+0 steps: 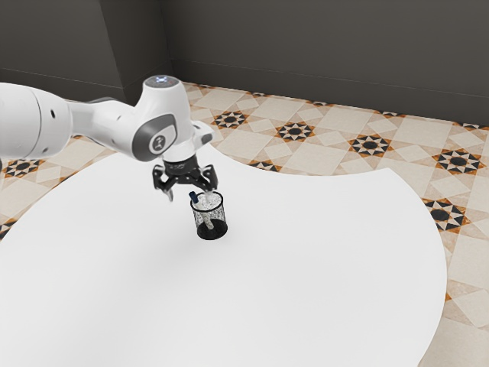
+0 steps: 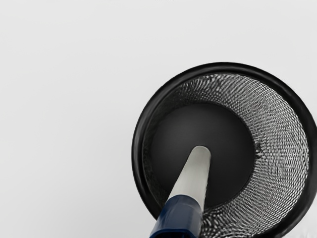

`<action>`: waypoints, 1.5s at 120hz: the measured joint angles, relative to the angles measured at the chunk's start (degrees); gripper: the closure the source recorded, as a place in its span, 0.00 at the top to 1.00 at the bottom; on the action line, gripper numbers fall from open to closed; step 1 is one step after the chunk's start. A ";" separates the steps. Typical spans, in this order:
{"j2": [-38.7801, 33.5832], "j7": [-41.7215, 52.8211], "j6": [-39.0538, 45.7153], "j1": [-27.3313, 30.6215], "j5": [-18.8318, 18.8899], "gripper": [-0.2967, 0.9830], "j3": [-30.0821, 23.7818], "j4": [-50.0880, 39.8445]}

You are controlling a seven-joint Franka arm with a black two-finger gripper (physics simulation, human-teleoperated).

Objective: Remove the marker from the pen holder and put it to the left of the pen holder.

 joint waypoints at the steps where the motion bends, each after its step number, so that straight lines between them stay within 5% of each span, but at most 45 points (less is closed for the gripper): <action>1: -0.01 0.39 0.02 0.01 0.00 0.77 -0.04 0.00; 67: 1.87 21.30 1.63 1.61 -0.11 0.77 -0.19 0.03; 158: 2.39 29.83 4.34 2.35 -0.82 0.76 -1.57 -0.06; 180: 2.20 30.26 4.32 2.48 -0.89 0.55 -1.59 -0.07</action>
